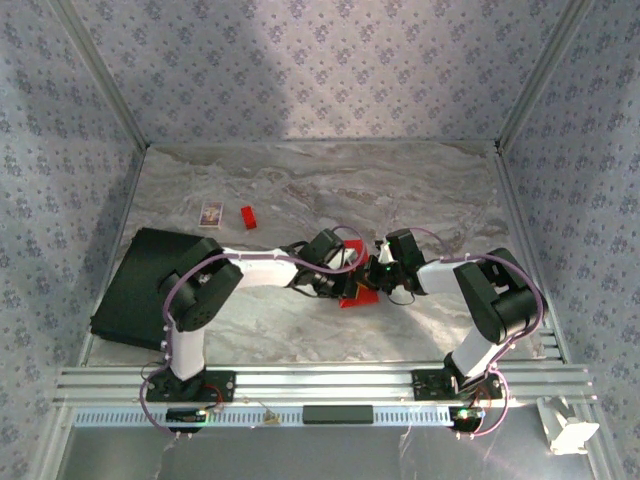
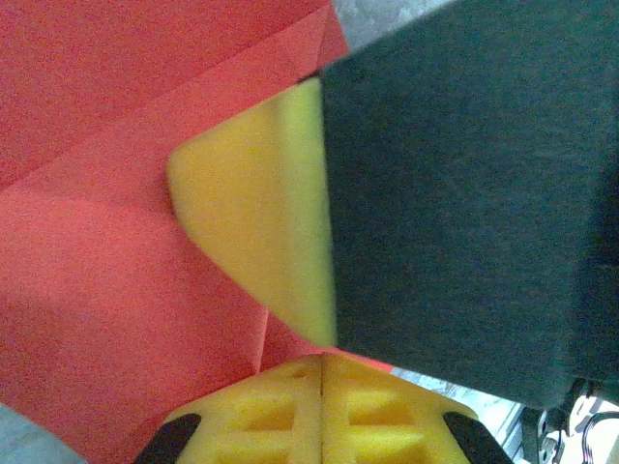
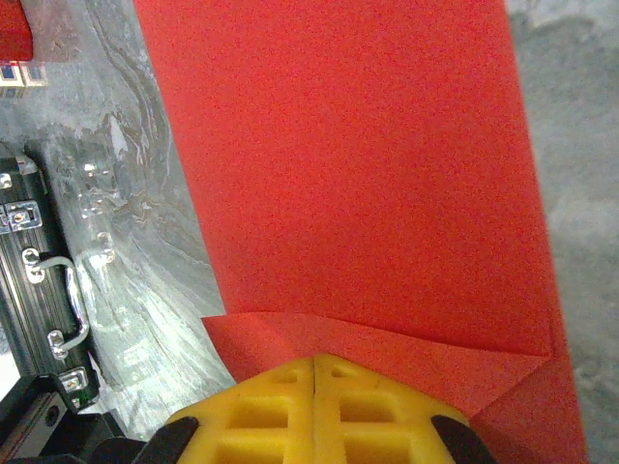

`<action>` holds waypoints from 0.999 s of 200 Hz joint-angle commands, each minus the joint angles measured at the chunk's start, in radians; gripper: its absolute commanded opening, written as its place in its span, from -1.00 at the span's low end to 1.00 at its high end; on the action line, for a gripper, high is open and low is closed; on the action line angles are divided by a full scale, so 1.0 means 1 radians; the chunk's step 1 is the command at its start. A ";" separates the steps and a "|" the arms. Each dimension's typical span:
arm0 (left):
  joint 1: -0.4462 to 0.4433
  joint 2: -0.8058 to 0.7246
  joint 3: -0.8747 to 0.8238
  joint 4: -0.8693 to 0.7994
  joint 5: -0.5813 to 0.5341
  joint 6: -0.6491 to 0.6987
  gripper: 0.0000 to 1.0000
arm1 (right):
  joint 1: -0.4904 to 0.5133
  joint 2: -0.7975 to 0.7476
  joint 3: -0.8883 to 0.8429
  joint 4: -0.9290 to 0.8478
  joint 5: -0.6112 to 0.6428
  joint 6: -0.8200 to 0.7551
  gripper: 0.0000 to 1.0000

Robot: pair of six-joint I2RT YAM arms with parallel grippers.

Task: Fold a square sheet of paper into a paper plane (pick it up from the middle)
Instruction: Fold the triangle a second time at the center of the table.

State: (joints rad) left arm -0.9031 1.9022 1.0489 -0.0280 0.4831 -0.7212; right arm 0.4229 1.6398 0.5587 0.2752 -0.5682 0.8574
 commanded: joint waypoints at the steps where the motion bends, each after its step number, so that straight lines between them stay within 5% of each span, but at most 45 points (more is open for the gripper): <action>1: -0.004 0.000 -0.033 0.030 0.019 -0.020 -0.86 | -0.007 0.025 -0.037 -0.097 0.050 -0.001 -1.00; 142: -0.010 -0.104 -0.192 0.082 0.062 -0.065 -0.86 | -0.019 0.020 -0.046 -0.102 0.056 -0.005 -1.00; 200: -0.025 -0.240 -0.205 0.068 -0.012 -0.056 -0.87 | -0.017 0.012 -0.047 -0.095 0.050 0.002 -1.00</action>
State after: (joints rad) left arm -0.9199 1.7523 0.8291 0.0448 0.4976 -0.7795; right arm 0.4145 1.6371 0.5507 0.2821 -0.5732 0.8574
